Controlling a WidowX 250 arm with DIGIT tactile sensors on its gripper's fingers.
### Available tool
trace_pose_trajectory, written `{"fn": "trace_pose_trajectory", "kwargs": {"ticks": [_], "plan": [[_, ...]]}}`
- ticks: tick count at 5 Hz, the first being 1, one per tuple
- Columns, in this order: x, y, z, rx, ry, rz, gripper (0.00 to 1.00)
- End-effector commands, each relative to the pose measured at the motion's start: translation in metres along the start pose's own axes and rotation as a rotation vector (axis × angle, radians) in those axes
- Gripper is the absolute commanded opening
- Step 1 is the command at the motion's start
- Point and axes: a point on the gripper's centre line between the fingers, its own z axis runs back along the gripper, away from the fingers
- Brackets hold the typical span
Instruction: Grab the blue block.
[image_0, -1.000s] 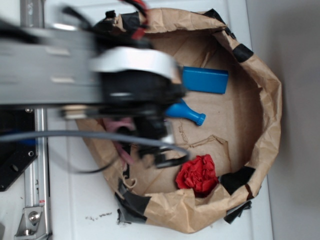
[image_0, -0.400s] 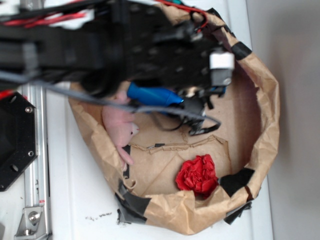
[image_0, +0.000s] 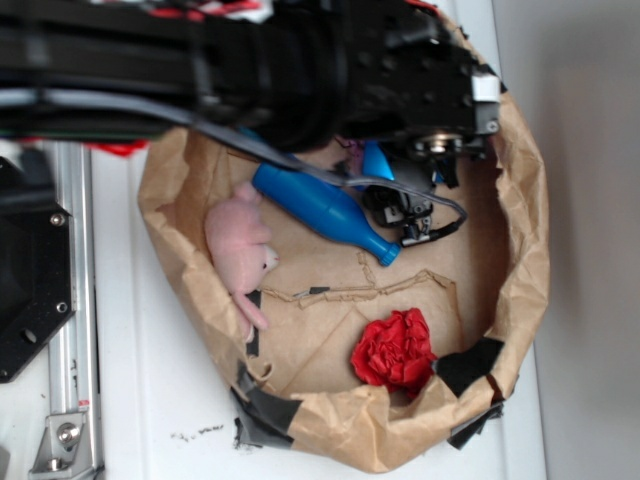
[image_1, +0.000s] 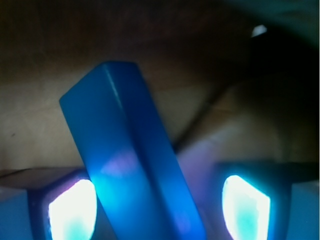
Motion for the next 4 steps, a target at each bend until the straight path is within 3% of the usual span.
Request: {"fn": "trace_pose_trajectory", "kwargs": {"ticks": [1,2,3,4], "plan": [[0.011,-0.015,-0.021,-0.011,0.046,-0.039,1.00],[0.007,-0.009,-0.019,-0.032,0.034,-0.006,0.00],[0.003,-0.008,-0.012,-0.068,0.030,0.025,0.00],[-0.017,-0.005,0.027,-0.229,0.097,0.165,0.00]]}}
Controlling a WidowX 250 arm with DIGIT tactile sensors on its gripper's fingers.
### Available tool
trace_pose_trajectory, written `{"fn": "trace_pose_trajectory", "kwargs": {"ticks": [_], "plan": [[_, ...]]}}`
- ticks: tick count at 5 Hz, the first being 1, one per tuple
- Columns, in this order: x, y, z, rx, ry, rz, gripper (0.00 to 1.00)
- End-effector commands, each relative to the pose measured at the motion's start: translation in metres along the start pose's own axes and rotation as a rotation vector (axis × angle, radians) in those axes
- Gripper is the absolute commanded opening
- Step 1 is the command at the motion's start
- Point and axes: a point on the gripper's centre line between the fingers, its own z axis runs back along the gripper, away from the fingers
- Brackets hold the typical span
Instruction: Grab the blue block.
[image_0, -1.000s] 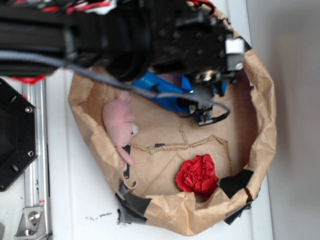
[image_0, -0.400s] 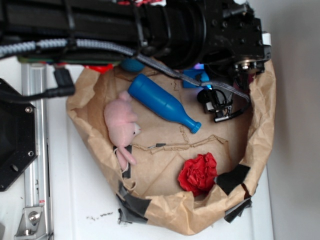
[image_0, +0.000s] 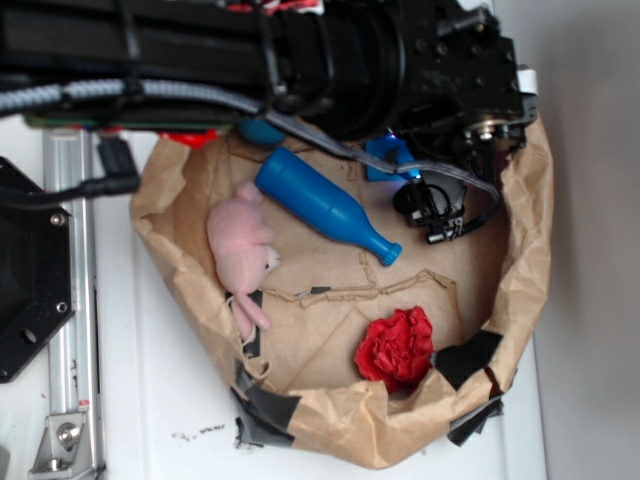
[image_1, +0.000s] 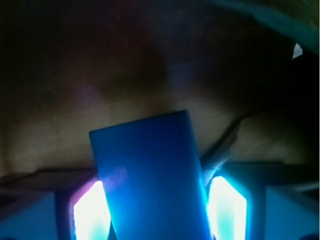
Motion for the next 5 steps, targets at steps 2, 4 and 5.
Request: {"fn": "trace_pose_trajectory", "kwargs": {"ticks": [2,4,5], "plan": [[-0.047,-0.022,0.132,-0.242,0.140,0.132,0.00],[-0.060,-0.048,0.143,-0.167,0.041,0.085,0.00],[-0.053,-0.048,0.138,-0.143,0.016,0.074,0.00]]}}
